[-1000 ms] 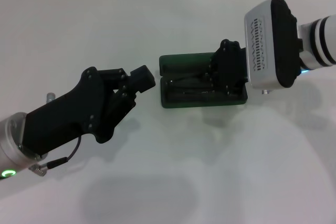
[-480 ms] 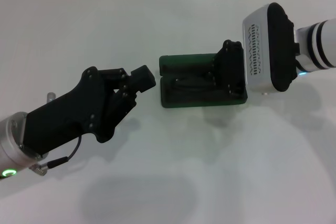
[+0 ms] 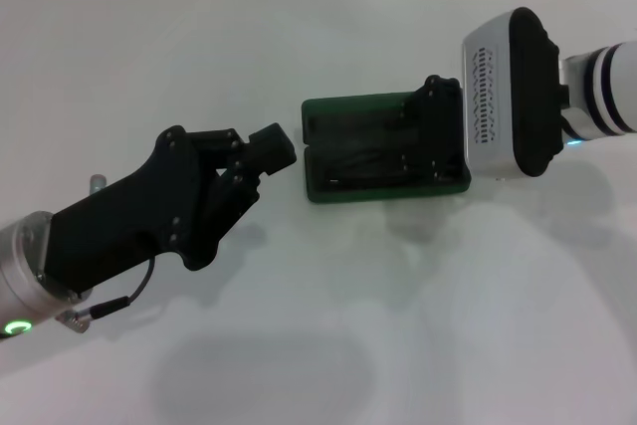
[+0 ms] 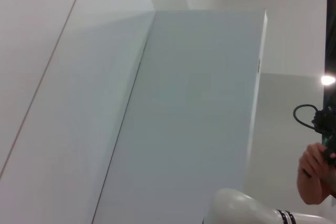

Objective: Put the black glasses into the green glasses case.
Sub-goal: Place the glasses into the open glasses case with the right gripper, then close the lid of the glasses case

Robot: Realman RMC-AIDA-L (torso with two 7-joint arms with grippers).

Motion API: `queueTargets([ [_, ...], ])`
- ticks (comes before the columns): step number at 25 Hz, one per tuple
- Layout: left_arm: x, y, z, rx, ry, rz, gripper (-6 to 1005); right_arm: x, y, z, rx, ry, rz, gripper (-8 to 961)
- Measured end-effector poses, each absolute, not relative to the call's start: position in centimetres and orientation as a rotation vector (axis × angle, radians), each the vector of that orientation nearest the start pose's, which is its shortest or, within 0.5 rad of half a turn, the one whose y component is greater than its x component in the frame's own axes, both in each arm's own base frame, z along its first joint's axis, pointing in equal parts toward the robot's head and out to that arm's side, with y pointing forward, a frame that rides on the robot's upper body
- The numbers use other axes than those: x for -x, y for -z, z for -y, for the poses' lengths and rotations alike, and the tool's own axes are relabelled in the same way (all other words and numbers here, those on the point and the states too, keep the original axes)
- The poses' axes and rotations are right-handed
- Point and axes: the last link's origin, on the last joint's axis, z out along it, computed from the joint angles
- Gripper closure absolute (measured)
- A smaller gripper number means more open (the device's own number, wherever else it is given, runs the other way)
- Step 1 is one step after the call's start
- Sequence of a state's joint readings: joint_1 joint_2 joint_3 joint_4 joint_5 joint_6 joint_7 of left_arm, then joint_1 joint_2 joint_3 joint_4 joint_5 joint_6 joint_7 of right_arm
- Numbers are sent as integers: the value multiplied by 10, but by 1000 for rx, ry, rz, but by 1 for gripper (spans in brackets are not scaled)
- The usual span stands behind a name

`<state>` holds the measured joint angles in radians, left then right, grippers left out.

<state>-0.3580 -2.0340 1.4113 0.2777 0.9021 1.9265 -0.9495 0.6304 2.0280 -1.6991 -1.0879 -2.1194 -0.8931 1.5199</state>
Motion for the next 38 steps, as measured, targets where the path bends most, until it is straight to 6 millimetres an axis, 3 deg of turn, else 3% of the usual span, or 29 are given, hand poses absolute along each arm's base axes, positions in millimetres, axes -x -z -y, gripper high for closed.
queueTargets([
  [4,240,7,-239,2429,1667,389,964,-146,68,-379,2713,134,497,649],
  [11,246,-4,-256,2351,1613,412,964,-142,61,-360,2736,-79,339,650],
  [12,247,-7,-259,2350,1599,413,964,-140,57,-355,2743,-176,230,650],
  [17,243,-32,-296,2430,1488,419,964,-144,50,-342,2814,-318,72,650],
  [20,222,-32,-329,2590,1351,410,964,-160,43,-319,2911,-441,-62,651],
  [24,192,-16,-374,2780,1017,471,949,-181,39,-284,3074,-537,-171,651],
  [28,174,2,-401,2830,754,465,898,-196,47,-268,3135,-573,-271,651],
  [34,154,45,-415,2846,516,400,770,-206,52,-263,3125,-670,-368,652],
  [38,152,68,-416,2833,390,394,777,-210,53,-264,3104,-709,-394,640],
])
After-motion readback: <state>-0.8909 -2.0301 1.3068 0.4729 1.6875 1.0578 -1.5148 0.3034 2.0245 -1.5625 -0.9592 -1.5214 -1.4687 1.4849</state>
